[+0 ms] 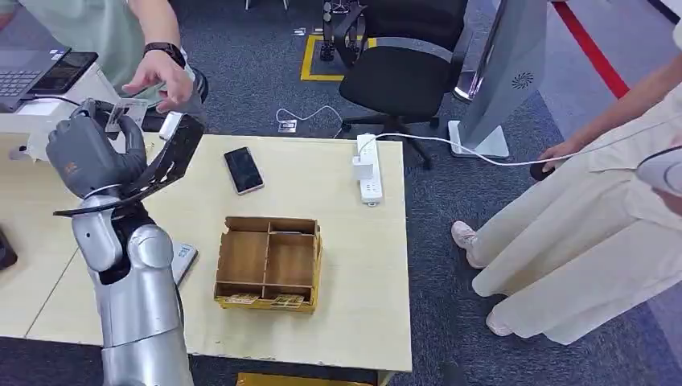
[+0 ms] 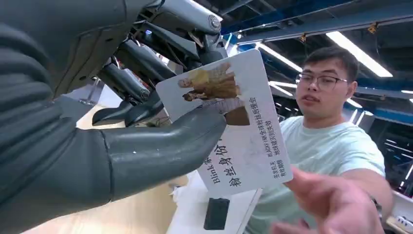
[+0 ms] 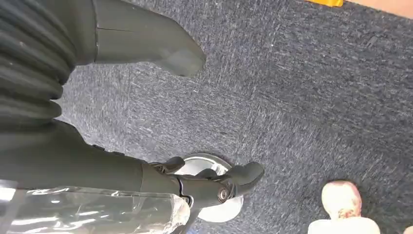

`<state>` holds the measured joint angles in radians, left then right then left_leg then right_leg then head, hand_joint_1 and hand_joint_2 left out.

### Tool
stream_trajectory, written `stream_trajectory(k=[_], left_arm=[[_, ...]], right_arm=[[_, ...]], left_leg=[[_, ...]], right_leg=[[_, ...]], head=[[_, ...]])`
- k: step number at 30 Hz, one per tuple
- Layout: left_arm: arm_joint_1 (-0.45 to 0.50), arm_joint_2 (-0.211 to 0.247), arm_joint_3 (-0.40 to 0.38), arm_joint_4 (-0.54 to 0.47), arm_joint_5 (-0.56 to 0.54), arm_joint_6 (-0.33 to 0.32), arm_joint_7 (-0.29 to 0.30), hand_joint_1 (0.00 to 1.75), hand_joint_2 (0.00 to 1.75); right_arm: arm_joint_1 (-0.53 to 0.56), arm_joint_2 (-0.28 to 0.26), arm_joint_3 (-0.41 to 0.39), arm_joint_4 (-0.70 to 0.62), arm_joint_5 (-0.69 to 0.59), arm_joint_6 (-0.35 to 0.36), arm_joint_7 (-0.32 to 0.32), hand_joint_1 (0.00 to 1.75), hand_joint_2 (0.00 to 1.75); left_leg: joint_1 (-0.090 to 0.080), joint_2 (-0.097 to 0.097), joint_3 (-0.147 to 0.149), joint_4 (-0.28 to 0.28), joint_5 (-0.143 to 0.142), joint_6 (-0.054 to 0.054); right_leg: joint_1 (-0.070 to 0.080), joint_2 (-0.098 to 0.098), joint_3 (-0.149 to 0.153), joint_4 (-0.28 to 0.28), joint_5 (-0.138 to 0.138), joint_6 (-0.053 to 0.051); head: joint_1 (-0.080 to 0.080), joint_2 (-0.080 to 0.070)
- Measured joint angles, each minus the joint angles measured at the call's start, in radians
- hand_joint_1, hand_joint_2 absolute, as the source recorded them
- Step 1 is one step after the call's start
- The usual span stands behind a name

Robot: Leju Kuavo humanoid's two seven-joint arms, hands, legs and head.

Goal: Pass the card to the sensor for recognition and then transmit it.

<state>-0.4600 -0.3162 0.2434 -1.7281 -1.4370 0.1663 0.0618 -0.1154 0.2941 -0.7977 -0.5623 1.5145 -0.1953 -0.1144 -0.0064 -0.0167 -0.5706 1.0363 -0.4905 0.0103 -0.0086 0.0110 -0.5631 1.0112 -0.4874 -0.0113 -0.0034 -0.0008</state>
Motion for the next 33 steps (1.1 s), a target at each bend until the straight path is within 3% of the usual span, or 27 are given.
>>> stream_trajectory(k=[6, 17, 24, 32, 33], left_arm=[[-0.010, -0.001, 0.001, 0.026, -0.067, 0.043, 0.011, 1.75, 1.75], [-0.012, 0.013, 0.001, 0.054, -0.073, 0.071, 0.039, 1.75, 1.75], [-0.012, 0.097, -0.050, 0.096, -0.073, 0.117, 0.186, 1.75, 1.75], [-0.009, 0.166, -0.111, 0.112, -0.073, 0.119, 0.222, 1.75, 1.75], [-0.009, 0.172, -0.118, 0.113, -0.073, 0.119, 0.227, 0.12, 1.75]], right_arm=[[0.001, 0.005, 0.004, 0.007, -0.003, -0.001, 0.001, 0.00, 1.75], [0.009, 0.009, 0.004, 0.008, 0.000, -0.001, 0.002, 0.00, 1.75], [0.012, 0.017, 0.005, 0.008, 0.003, -0.001, 0.001, 0.00, 1.75], [0.019, 0.023, 0.005, 0.008, 0.003, -0.001, 0.001, 0.00, 1.75], [0.019, 0.023, 0.005, 0.007, 0.003, -0.001, 0.001, 0.00, 1.75]], left_leg=[[0.000, 0.000, 0.000, 0.000, 0.000, 0.000], [0.000, 0.000, 0.000, 0.000, 0.000, 0.000], [0.000, 0.000, 0.000, 0.000, 0.000, 0.000], [0.000, 0.000, 0.000, 0.000, 0.000, 0.000], [0.000, 0.000, -0.001, 0.000, 0.000, 0.000]], right_leg=[[0.000, 0.000, 0.000, 0.000, 0.000, 0.000], [0.000, 0.000, 0.000, 0.000, 0.000, 0.000], [0.000, 0.000, 0.000, 0.000, 0.000, 0.000], [0.000, 0.000, 0.000, 0.000, 0.000, 0.000], [0.000, 0.000, 0.000, 0.000, 0.000, 0.000]], head=[[0.000, 0.000], [0.000, 0.000], [0.000, 0.000], [0.000, 0.000], [0.000, 0.000]])
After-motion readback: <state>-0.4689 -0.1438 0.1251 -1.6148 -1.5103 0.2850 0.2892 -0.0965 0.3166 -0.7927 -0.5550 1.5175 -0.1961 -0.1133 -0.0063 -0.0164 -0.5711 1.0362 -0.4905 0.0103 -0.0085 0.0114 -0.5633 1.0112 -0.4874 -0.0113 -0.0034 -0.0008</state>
